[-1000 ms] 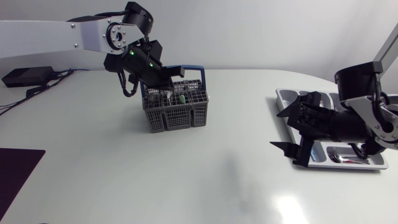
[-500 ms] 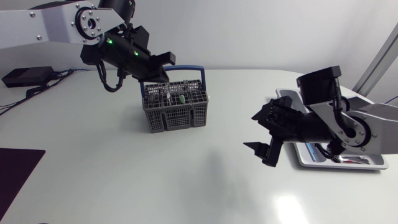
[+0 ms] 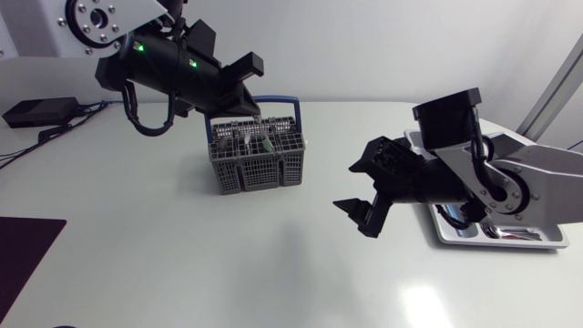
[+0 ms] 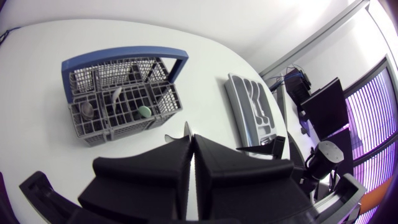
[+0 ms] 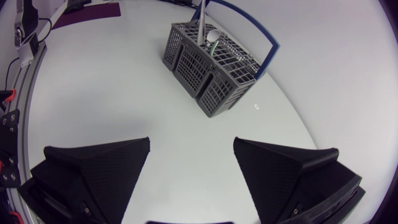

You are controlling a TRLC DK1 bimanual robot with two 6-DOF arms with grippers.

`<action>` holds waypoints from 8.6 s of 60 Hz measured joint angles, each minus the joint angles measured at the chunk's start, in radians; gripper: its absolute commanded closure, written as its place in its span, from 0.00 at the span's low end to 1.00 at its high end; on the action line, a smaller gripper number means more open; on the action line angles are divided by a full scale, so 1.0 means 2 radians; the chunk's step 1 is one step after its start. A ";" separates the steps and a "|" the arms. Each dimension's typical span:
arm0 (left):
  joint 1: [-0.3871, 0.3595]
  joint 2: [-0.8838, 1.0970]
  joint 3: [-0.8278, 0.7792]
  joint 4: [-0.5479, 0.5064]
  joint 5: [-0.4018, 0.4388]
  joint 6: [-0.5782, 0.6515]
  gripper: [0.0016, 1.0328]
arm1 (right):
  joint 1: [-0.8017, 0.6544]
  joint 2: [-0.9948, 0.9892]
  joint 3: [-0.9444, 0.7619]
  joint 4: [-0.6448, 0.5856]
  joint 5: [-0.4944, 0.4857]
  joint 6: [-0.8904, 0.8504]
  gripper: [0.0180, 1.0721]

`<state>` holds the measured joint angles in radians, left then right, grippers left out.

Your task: Unload the cutlery basket into the drawer organizer.

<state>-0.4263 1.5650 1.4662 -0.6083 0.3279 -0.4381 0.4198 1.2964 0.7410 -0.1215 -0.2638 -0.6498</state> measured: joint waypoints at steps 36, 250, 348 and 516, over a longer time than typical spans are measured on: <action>-0.041 0.027 -0.008 0.000 0.101 -0.089 0.97 | 0.061 -0.024 0.001 0.071 0.019 0.079 0.35; -0.043 0.254 0.269 -0.232 -0.159 -0.148 0.05 | -0.579 0.192 0.079 -0.131 -0.118 -0.556 0.91; -0.060 0.288 0.306 -0.233 -0.262 -0.191 0.13 | -0.305 -0.045 -0.022 -0.098 -0.138 -0.191 0.06; 0.007 0.183 0.040 0.096 -0.230 0.238 0.68 | 0.025 0.268 0.293 -0.080 -0.051 0.129 0.07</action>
<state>-0.4129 1.9305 1.5459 -0.4160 -0.1326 0.0380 0.4694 1.8328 1.3277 -0.2806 -0.3649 -0.3920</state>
